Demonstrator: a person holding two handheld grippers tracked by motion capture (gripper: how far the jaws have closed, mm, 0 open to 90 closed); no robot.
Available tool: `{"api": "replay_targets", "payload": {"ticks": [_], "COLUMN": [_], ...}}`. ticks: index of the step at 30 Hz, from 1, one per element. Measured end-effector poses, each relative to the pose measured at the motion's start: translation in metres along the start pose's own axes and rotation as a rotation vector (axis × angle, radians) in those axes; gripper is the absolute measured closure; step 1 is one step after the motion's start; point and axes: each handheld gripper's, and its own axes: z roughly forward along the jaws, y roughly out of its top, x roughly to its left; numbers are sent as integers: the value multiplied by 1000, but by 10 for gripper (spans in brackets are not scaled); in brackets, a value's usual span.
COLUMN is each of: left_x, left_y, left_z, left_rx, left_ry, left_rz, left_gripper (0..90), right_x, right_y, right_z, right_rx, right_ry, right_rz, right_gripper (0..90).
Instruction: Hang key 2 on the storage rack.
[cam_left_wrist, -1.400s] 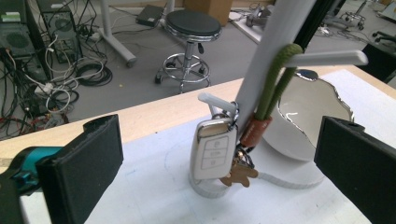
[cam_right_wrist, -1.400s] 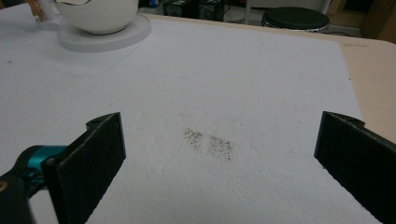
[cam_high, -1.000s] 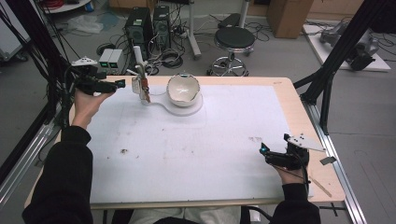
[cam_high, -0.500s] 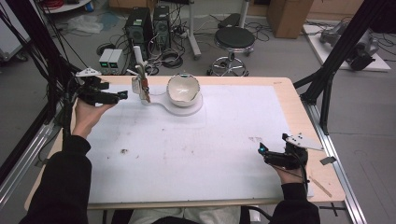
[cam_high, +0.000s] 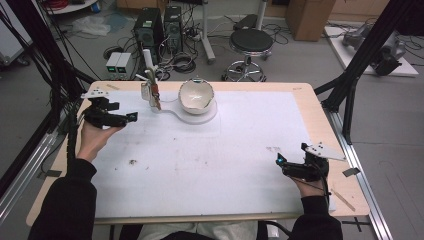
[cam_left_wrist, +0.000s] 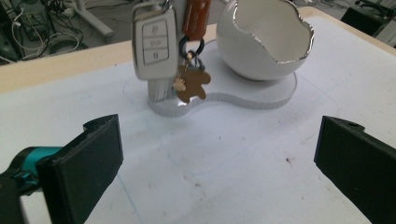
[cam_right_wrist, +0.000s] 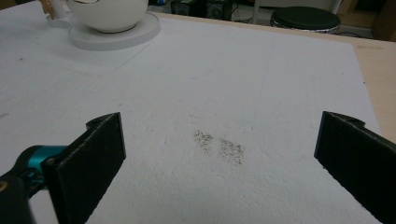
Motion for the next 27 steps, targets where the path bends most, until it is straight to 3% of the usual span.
{"api": "replay_targets", "payload": {"ticks": [10, 14, 27], "left_x": [-5, -10, -29], "left_y": [-20, -22, -52], "left_z": [-9, -10, -21], "left_rx": [34, 53, 90], "left_ry": [-2, -32, -60], "left_rz": [16, 23, 51], "left_gripper": [17, 17, 17], "right_x": [0, 0, 0], "right_y": [0, 0, 0], "right_z": [1, 1, 1], "right_rx": [5, 3, 8], "right_ry": [5, 4, 4], "right_rz": [-9, -13, -6], "right_gripper": [10, 10, 10]}}
